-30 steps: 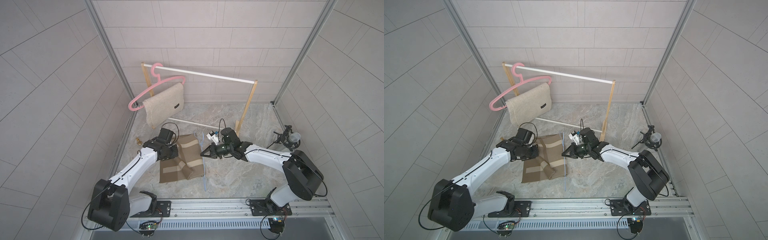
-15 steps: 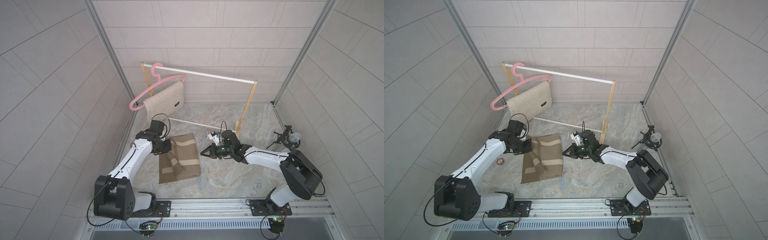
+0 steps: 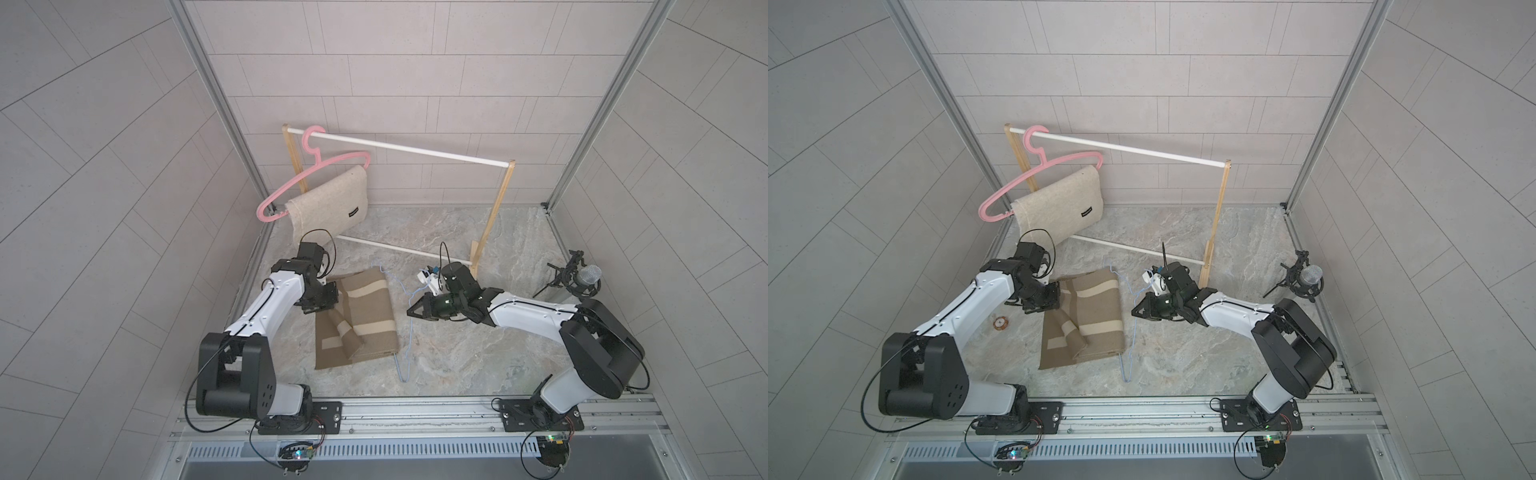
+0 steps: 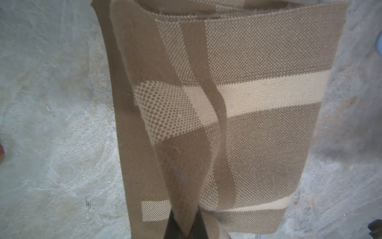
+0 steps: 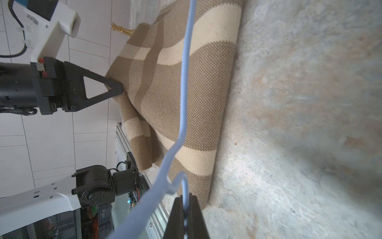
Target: Hang the scarf on the hanger
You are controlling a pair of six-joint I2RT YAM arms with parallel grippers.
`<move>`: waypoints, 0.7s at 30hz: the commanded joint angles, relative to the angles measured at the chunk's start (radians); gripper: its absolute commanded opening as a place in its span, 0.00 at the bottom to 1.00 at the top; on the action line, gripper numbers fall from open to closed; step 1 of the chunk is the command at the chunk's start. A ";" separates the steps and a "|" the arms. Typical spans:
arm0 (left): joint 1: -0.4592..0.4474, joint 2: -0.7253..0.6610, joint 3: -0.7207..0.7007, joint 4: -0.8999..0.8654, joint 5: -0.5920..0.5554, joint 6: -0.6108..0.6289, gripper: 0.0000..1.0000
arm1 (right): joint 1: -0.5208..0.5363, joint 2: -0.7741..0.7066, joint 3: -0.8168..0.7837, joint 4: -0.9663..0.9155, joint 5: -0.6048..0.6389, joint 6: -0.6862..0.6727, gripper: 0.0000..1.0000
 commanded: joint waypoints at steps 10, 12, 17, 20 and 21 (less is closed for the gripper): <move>0.049 0.039 0.044 -0.044 0.037 0.058 0.03 | -0.052 -0.048 0.006 -0.157 0.087 -0.008 0.00; 0.049 0.045 0.046 -0.045 0.044 0.062 0.03 | -0.063 -0.062 0.003 -0.173 0.092 -0.013 0.00; 0.049 0.058 0.049 -0.048 0.054 0.066 0.03 | -0.082 -0.081 0.003 -0.210 0.093 -0.039 0.00; 0.050 0.061 0.051 -0.050 0.056 0.070 0.03 | -0.094 -0.091 0.001 -0.224 0.091 -0.052 0.00; 0.049 0.061 0.051 -0.049 0.059 0.071 0.03 | -0.097 -0.093 0.003 -0.230 0.089 -0.057 0.00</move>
